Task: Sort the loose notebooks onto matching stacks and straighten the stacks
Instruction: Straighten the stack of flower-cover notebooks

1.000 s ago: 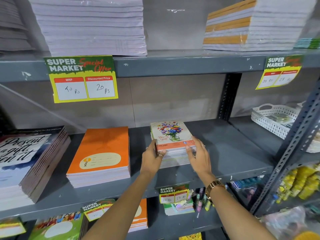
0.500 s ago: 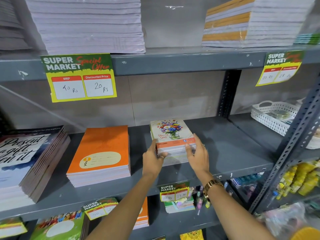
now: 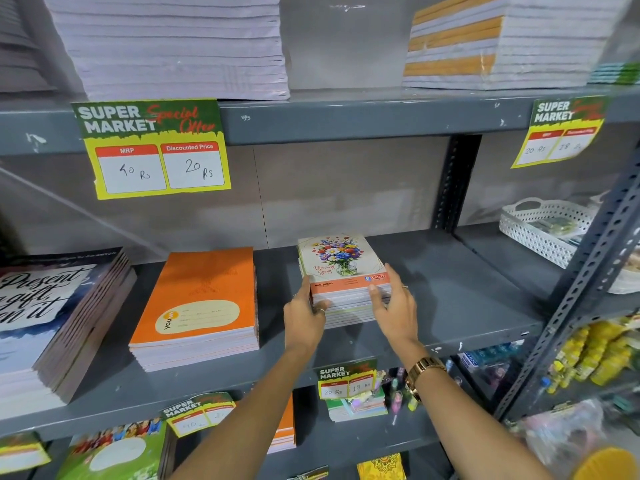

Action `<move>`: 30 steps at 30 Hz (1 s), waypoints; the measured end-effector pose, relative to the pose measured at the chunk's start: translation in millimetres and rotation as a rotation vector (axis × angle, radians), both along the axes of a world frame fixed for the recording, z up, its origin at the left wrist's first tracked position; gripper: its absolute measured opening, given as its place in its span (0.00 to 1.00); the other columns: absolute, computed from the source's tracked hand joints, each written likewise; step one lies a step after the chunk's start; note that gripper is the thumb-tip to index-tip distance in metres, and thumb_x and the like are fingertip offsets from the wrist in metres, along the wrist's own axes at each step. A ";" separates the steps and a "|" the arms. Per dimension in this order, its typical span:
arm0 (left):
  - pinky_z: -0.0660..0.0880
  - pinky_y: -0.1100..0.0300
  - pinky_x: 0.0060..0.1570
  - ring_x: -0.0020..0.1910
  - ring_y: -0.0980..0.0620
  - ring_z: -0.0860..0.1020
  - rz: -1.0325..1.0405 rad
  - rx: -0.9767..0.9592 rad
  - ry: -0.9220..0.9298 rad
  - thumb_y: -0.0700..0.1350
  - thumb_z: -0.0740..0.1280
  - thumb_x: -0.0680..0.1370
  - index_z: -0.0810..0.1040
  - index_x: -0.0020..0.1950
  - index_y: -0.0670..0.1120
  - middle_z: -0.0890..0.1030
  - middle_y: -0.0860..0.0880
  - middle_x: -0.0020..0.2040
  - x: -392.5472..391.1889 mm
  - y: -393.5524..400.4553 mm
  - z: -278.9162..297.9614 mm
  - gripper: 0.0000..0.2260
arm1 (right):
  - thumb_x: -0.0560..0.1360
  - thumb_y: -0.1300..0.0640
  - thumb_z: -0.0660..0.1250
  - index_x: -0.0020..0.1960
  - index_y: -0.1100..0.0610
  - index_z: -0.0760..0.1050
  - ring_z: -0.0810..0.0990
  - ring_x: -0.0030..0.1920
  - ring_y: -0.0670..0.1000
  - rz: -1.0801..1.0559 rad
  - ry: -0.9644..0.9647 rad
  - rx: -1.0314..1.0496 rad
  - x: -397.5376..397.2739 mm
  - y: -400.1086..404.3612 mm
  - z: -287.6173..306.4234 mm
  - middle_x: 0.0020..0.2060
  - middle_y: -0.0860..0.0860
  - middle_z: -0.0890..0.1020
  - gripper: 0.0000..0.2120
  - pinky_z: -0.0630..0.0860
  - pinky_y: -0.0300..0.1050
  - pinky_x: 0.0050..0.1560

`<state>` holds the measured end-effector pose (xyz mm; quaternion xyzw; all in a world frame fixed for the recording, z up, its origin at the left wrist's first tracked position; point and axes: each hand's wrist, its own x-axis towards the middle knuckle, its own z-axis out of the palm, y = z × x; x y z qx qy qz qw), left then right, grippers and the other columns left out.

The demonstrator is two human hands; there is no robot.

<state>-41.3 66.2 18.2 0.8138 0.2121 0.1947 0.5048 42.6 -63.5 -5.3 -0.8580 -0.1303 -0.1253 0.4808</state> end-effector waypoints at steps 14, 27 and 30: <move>0.59 0.48 0.72 0.77 0.47 0.52 -0.021 0.372 0.069 0.52 0.55 0.80 0.56 0.75 0.50 0.57 0.49 0.77 7.4 0.4 -2.5 0.24 | 0.79 0.57 0.58 0.71 0.54 0.65 0.58 0.74 0.54 0.035 -0.160 -0.258 6.8 -6.8 -1.9 0.76 0.51 0.58 0.21 0.71 0.56 0.67; 0.52 0.59 0.74 0.76 0.50 0.55 -0.143 0.795 0.092 0.33 0.60 0.77 0.59 0.74 0.47 0.61 0.48 0.76 15.0 7.7 -0.4 0.26 | 0.75 0.56 0.49 0.61 0.59 0.77 0.79 0.62 0.54 0.107 -0.421 -0.558 16.5 -6.1 -6.1 0.58 0.54 0.82 0.23 0.65 0.56 0.68; 0.56 0.58 0.73 0.76 0.50 0.55 -0.150 0.806 0.094 0.34 0.61 0.77 0.59 0.74 0.47 0.61 0.48 0.76 16.7 8.4 -2.3 0.27 | 0.74 0.56 0.50 0.60 0.60 0.77 0.79 0.61 0.54 0.108 -0.420 -0.560 16.8 -6.5 -4.7 0.58 0.55 0.82 0.23 0.66 0.56 0.67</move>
